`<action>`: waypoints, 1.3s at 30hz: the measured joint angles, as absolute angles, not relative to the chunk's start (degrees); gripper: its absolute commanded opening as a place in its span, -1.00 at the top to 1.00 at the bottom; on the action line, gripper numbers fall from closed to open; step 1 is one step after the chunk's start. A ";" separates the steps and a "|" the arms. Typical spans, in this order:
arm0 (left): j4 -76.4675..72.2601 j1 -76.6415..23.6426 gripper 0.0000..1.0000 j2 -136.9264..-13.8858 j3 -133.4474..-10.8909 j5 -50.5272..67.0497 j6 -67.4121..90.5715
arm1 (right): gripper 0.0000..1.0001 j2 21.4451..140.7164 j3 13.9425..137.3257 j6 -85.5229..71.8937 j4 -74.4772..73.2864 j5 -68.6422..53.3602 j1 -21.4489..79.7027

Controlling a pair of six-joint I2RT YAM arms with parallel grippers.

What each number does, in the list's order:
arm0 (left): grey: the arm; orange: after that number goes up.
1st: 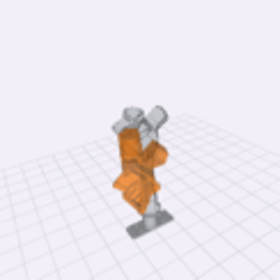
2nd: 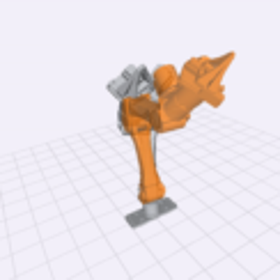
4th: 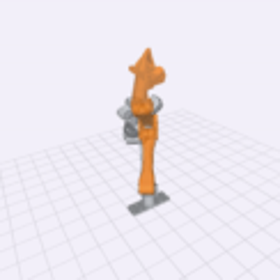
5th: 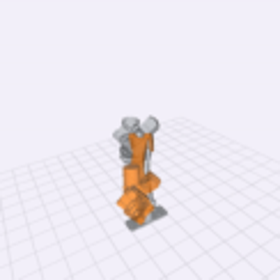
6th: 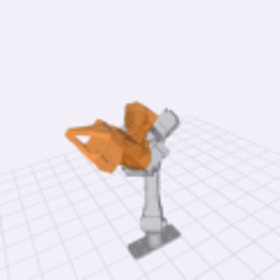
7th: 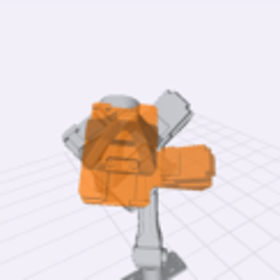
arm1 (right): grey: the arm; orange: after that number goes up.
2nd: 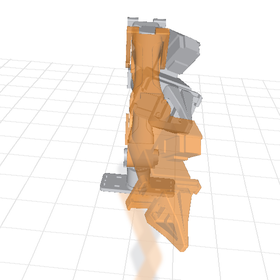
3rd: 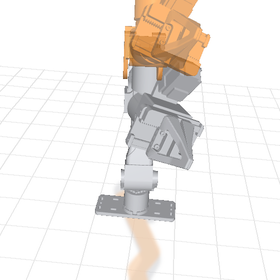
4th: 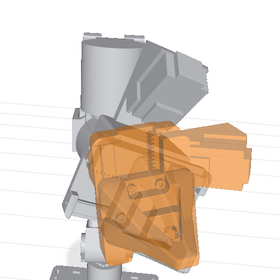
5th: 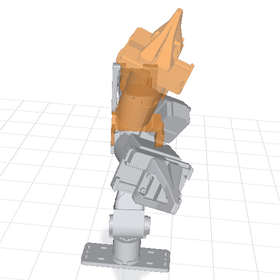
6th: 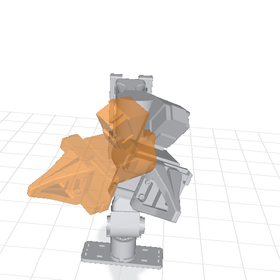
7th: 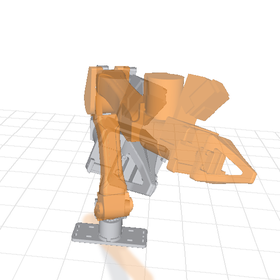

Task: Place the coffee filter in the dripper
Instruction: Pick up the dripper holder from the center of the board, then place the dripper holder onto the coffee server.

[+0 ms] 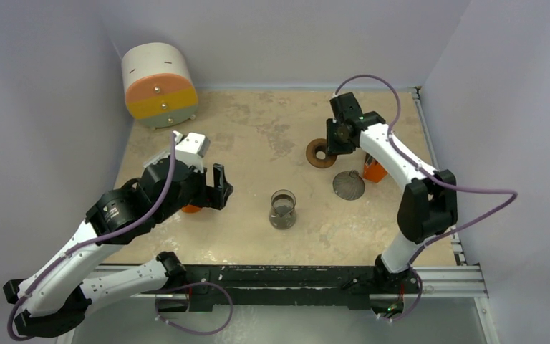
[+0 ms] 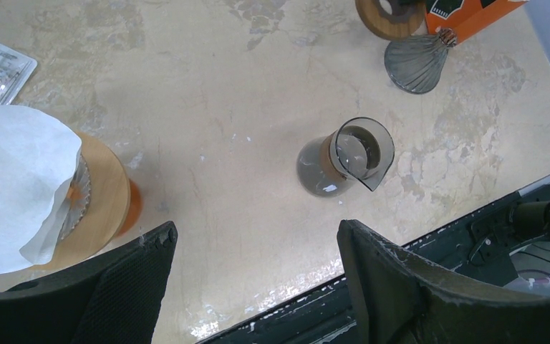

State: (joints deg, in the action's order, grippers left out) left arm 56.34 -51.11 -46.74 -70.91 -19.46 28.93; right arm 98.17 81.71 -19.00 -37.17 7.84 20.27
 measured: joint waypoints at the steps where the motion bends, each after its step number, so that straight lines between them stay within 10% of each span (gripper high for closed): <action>1: 56.36 -51.11 -0.63 -46.74 -70.91 -19.44 28.95 | 1.00 97.14 82.17 -19.00 -37.65 7.79 20.45; 39: 56.42 -51.11 -0.62 -48.21 -70.81 -17.15 30.85 | 1.00 84.82 86.08 -20.97 -51.35 7.75 50.48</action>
